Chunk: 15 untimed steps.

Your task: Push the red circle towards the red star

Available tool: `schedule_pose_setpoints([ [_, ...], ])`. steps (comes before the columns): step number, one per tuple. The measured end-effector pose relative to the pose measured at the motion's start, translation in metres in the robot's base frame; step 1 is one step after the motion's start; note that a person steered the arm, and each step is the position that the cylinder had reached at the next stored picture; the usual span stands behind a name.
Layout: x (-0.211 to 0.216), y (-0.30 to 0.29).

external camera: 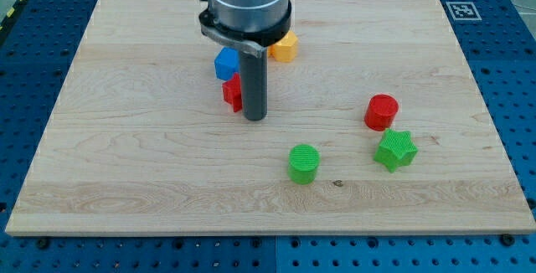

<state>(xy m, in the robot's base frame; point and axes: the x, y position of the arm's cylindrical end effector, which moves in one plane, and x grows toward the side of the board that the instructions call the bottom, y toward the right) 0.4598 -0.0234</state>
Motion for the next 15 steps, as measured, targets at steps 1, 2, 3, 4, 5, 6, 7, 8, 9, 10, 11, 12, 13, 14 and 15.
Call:
schedule_pose_setpoints([
  [1,-0.021,0.000],
  [2,-0.017,0.010],
  [3,-0.003,0.052],
  [4,-0.004,0.095],
  [5,-0.020,0.109],
  [6,-0.030,0.137],
  [7,-0.030,0.199],
  [8,-0.005,0.263],
  [9,0.047,0.285],
  [10,0.064,0.266],
  [11,0.049,0.205],
  [12,0.034,0.165],
  [13,0.022,0.188],
  [14,0.009,0.221],
  [15,-0.013,0.210],
])
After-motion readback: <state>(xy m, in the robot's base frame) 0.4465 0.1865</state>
